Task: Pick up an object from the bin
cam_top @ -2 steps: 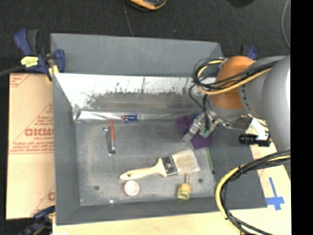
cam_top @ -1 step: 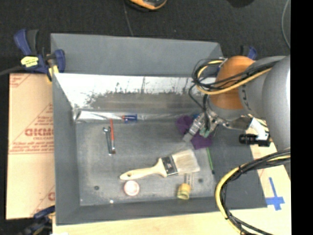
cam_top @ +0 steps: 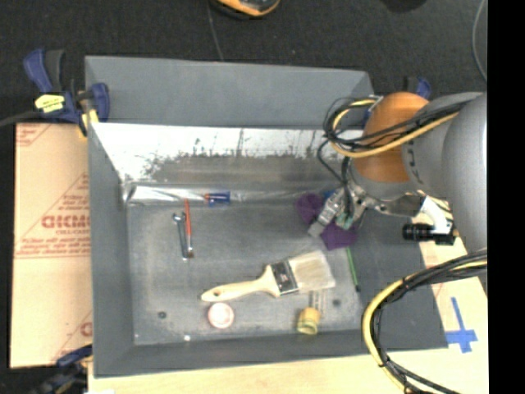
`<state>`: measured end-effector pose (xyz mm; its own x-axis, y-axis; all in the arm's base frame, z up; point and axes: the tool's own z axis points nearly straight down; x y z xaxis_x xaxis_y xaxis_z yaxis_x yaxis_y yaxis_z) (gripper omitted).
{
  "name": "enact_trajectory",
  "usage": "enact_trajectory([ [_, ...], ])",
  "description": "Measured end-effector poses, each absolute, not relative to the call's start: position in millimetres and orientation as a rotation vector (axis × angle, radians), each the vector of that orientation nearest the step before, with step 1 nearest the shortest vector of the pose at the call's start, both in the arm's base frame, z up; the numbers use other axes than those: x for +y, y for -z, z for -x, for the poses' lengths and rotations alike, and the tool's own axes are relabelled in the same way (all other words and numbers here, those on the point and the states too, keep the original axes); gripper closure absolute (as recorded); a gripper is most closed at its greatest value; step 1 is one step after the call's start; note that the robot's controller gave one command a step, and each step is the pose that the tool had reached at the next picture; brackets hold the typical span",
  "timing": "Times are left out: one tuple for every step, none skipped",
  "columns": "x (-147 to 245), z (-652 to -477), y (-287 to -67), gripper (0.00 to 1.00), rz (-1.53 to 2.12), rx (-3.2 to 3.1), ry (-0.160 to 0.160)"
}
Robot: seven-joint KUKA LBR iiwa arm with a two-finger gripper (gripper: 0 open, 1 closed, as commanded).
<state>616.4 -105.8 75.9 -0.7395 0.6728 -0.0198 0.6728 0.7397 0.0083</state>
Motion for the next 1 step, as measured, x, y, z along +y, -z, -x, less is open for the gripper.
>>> enact_trajectory([
  [-106.2, -616.6, -85.6, 1.00, -1.123, 2.909, -0.001],
])
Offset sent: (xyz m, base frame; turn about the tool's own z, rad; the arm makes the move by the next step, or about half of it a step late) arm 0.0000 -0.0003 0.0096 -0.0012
